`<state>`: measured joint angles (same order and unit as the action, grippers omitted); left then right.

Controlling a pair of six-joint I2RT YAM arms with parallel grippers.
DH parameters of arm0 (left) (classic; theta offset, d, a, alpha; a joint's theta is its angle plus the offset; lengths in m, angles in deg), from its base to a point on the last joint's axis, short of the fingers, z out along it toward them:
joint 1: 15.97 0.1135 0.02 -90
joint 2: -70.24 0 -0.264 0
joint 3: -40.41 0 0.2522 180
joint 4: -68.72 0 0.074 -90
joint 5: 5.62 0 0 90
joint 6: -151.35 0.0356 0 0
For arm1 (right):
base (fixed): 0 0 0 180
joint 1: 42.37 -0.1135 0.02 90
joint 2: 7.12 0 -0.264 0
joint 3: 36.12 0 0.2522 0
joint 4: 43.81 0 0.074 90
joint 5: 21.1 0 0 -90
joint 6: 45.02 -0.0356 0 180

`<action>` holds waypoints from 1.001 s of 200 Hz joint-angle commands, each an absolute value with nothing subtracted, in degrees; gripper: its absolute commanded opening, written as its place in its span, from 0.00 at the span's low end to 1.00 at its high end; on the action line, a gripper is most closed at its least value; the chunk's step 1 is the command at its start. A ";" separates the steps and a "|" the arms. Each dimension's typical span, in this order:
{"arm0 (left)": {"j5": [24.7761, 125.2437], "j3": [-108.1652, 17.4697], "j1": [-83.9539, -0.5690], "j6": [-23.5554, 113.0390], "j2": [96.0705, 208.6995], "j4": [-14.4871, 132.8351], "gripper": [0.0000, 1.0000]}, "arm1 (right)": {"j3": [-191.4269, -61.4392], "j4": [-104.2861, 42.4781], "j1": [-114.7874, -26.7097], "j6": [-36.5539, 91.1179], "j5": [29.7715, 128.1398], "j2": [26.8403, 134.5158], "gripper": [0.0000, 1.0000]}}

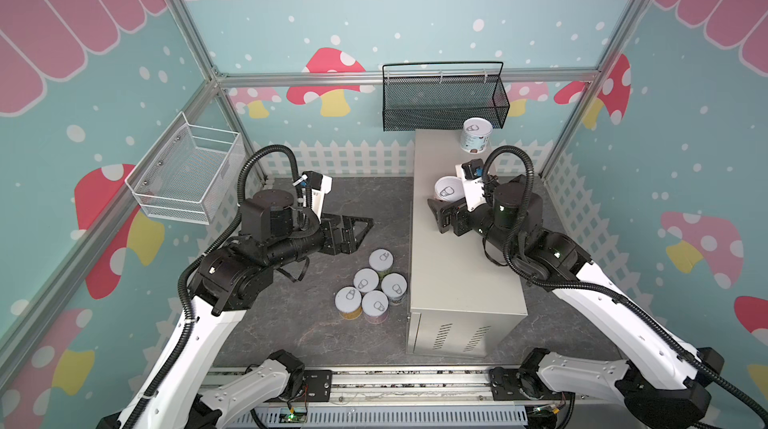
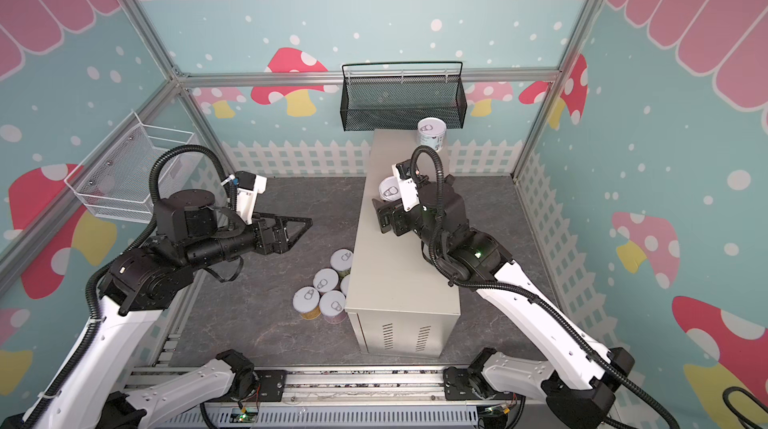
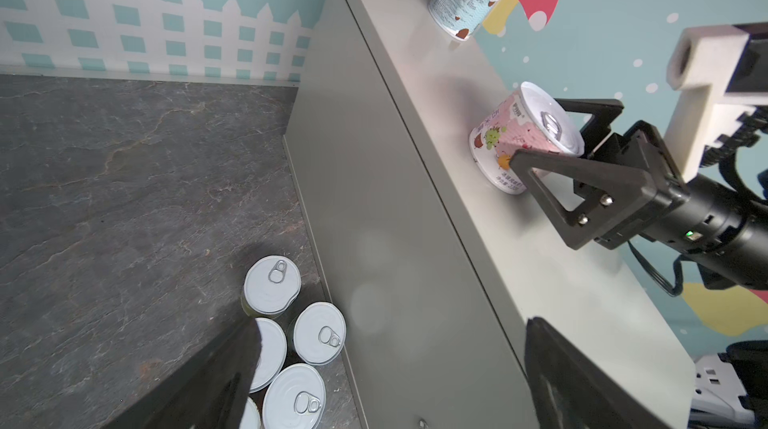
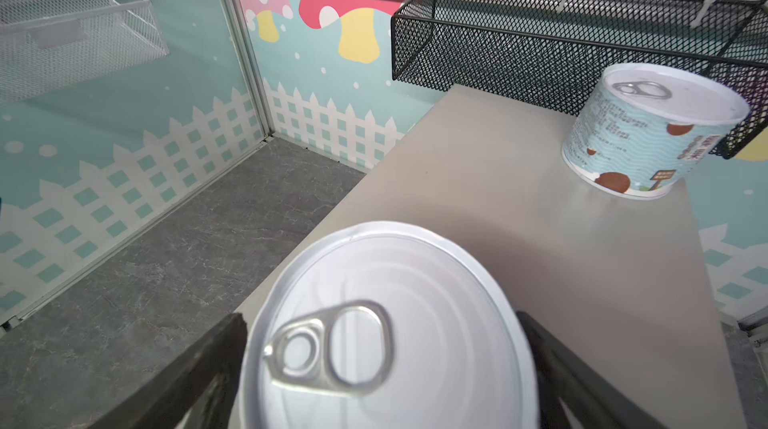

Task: Place and organize the canned foods onto the counter
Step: 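Carry the can with the right gripper beside the blue-labelled can and release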

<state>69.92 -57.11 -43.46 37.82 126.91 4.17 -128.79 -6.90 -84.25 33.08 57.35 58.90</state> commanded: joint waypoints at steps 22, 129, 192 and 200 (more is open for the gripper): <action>71.93 -52.96 -43.29 35.55 123.23 3.51 0.99 | -130.47 -2.32 -83.94 32.50 58.72 58.17 0.99; 72.50 -49.90 -43.30 40.25 125.71 2.83 0.99 | -124.09 -5.46 -83.94 31.69 58.56 56.61 0.99; 72.04 -50.11 -43.30 42.66 126.99 2.95 0.99 | -128.47 -5.70 -83.94 29.62 53.18 60.42 0.70; 71.75 -50.40 -43.17 42.96 127.27 2.94 0.99 | -129.12 -5.87 -83.94 29.84 52.57 61.16 0.68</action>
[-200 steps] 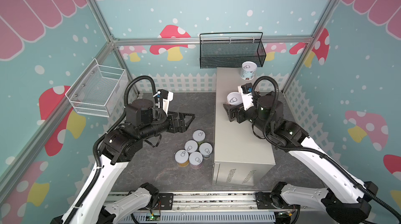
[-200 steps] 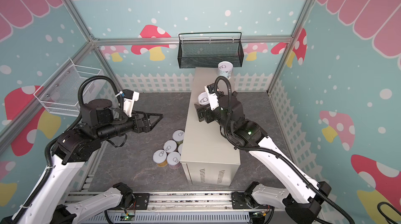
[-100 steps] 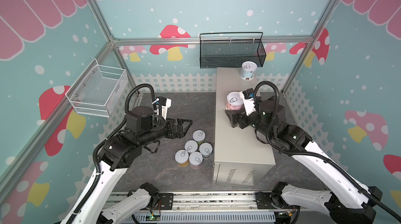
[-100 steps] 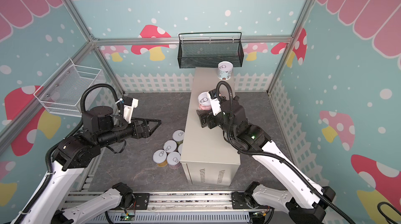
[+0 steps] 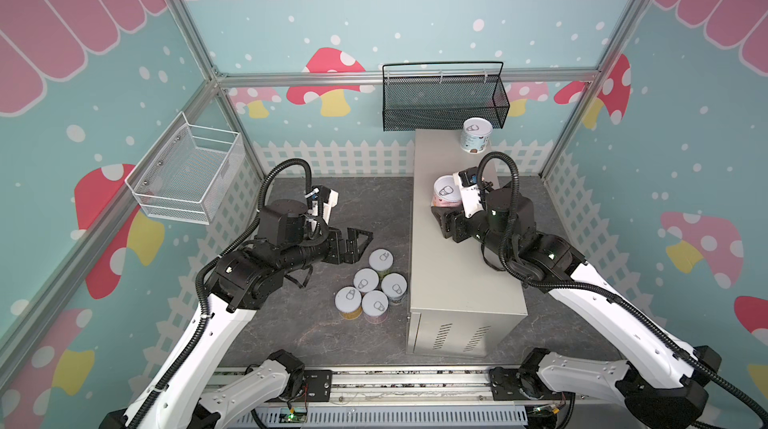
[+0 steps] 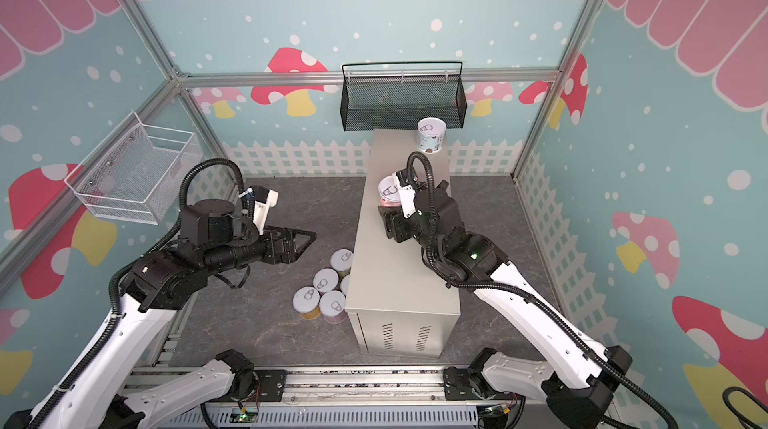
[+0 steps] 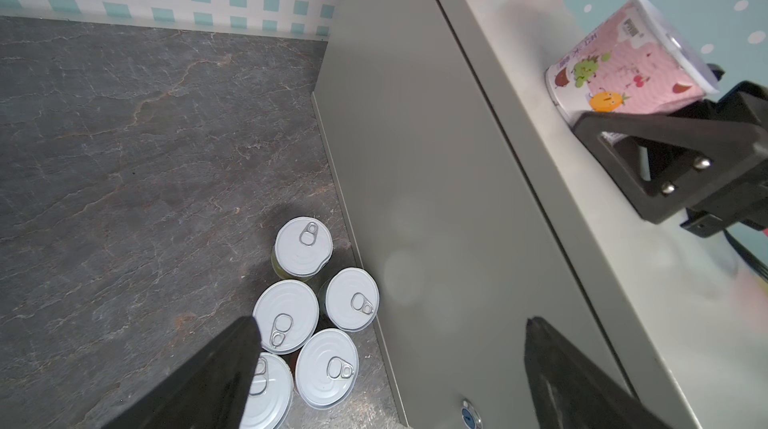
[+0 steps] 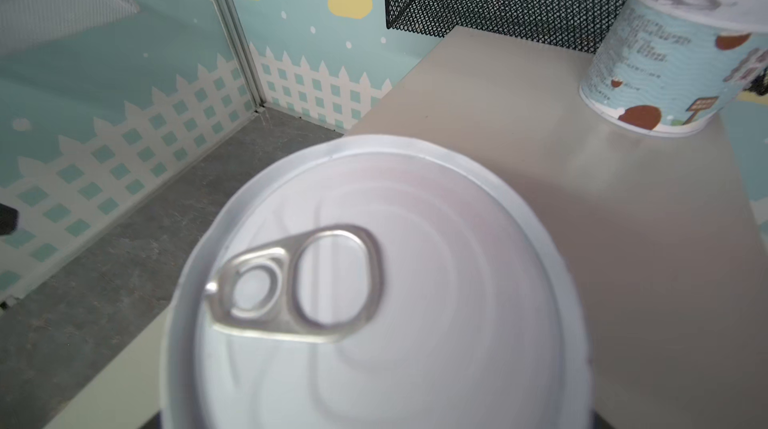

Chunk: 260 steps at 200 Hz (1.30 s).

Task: Place and organize the canned foods onto the counter
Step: 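Carry the can with the right gripper beside the blue-labelled can and release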

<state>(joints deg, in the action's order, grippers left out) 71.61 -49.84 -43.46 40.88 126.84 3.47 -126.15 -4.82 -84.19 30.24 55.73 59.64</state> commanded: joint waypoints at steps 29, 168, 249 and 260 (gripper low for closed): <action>71.49 -51.03 -43.21 43.20 128.28 2.92 0.99 | -132.74 -6.01 -83.55 30.72 49.85 65.03 0.66; 75.25 -54.69 -43.21 44.39 132.96 2.63 0.99 | -150.37 -11.00 -71.04 31.68 62.66 87.68 0.67; 75.05 -54.95 -43.08 45.55 133.04 2.31 0.99 | -158.93 -10.17 -69.50 26.29 60.77 95.90 0.71; 75.06 -55.05 -43.13 45.78 133.01 2.14 0.99 | -159.29 -10.22 -69.52 26.00 60.39 96.41 0.72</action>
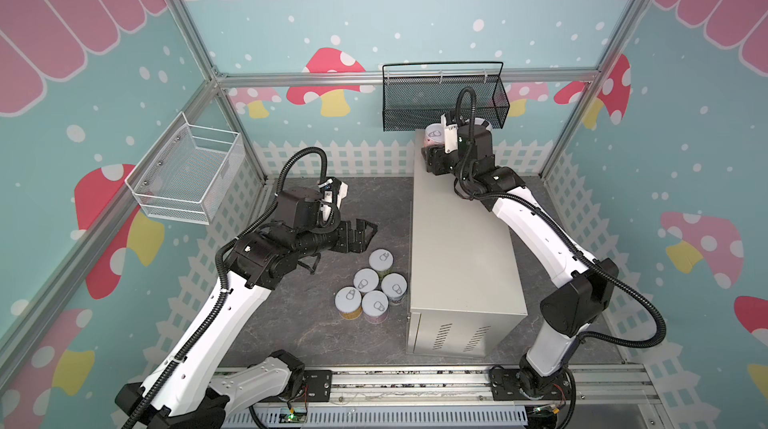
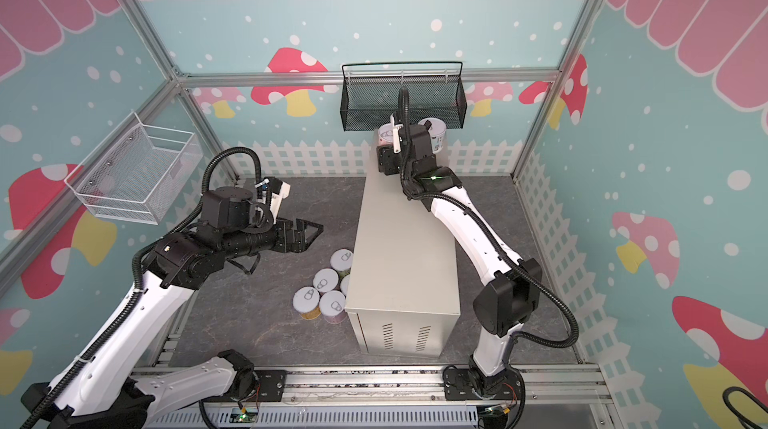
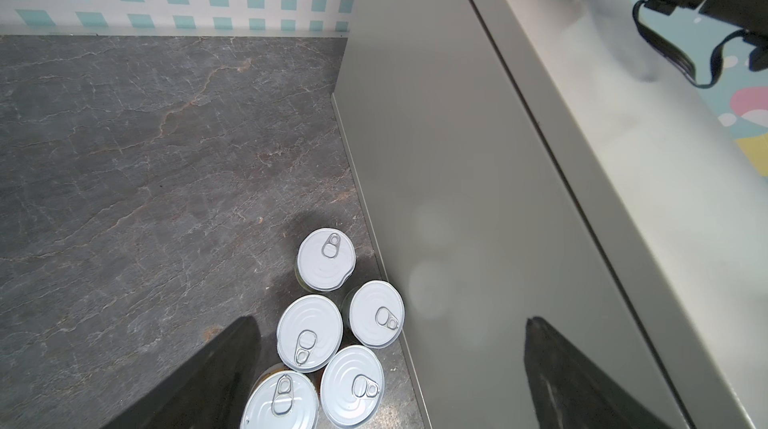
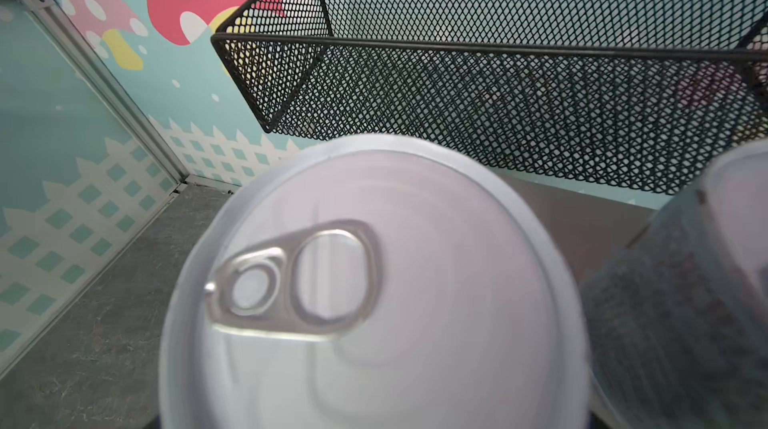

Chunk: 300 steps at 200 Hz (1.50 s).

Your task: Place and organize the canned foods onto the counter

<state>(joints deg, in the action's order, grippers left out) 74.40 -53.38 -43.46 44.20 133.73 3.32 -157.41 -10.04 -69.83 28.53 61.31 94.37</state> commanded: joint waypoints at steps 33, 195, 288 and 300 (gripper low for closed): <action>74.85 -56.12 -42.95 46.56 133.41 2.00 0.99 | -159.35 -10.34 -69.53 25.56 62.27 95.83 0.88; 75.55 -90.12 -48.84 49.63 165.67 5.51 0.96 | -129.91 14.33 -70.31 27.66 63.93 46.96 0.99; 84.90 -110.00 -52.48 55.68 183.13 5.05 0.75 | -126.21 17.90 -70.27 28.43 62.98 37.69 0.98; 85.66 -111.69 -52.56 55.71 184.73 5.05 0.74 | -126.09 17.83 -70.31 28.67 63.63 37.10 0.98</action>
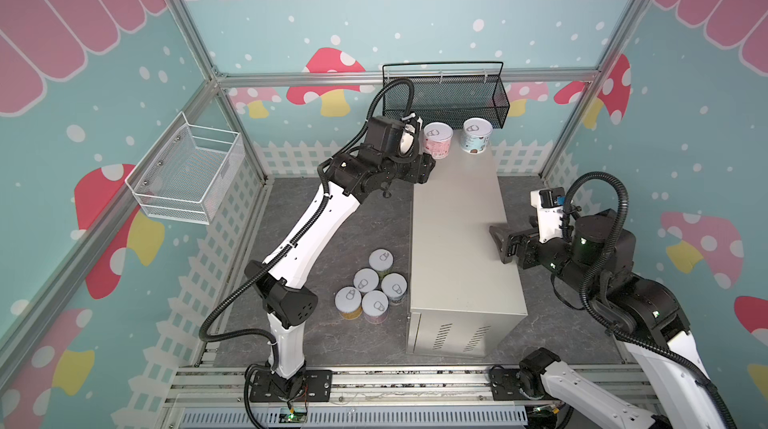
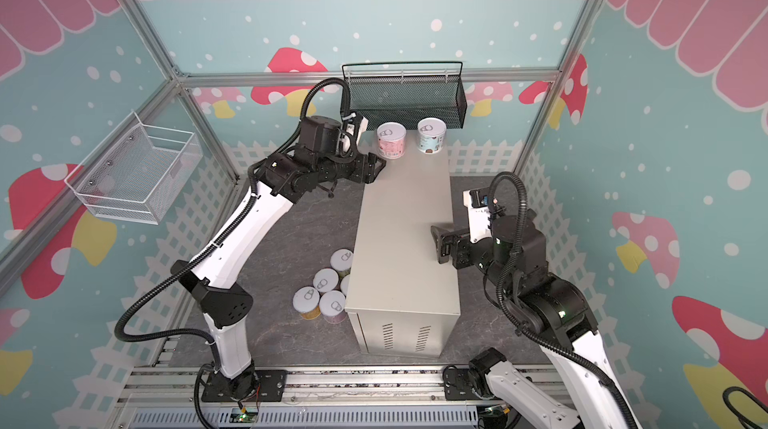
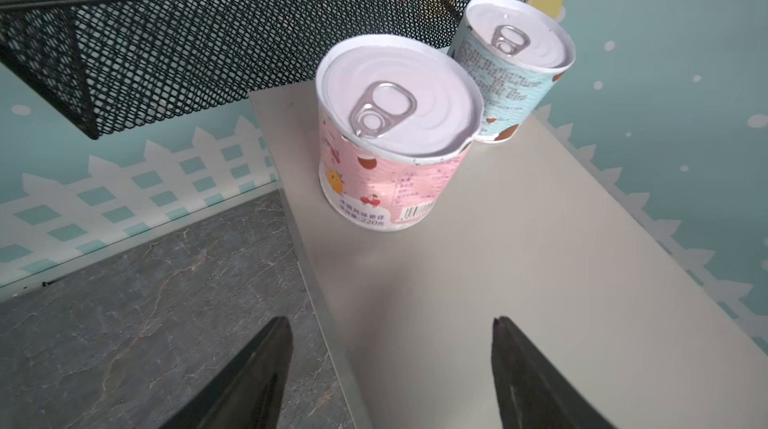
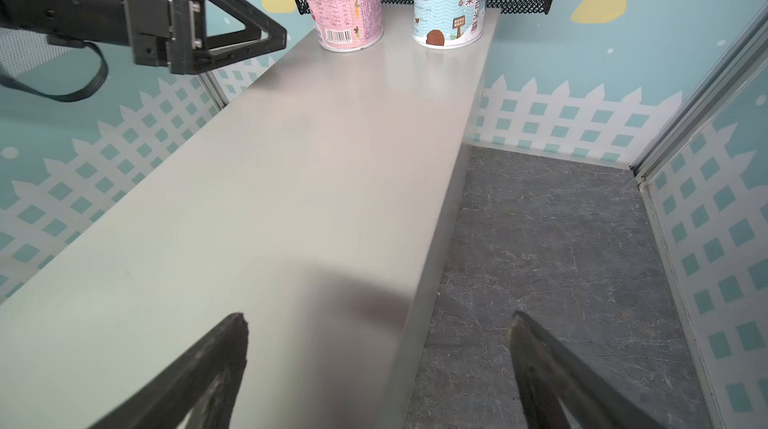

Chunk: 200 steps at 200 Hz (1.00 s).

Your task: Place and organize the canned foods onto the counter

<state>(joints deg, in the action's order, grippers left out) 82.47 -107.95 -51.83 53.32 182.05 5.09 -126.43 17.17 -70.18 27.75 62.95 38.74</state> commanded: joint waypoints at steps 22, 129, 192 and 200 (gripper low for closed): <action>86.14 -114.68 -52.62 55.45 187.24 5.04 0.69 | -126.26 17.83 -70.31 29.11 63.73 36.49 0.98; 85.36 -121.27 -52.71 55.78 193.44 5.39 0.50 | -124.50 17.14 -70.24 29.75 63.56 35.06 0.98; 84.93 -124.57 -52.75 56.60 196.18 5.56 0.48 | -123.45 15.97 -70.31 29.93 63.81 35.00 0.98; 84.80 -125.07 -52.72 56.51 196.49 5.56 0.47 | -123.44 15.93 -70.31 29.95 63.81 34.98 0.98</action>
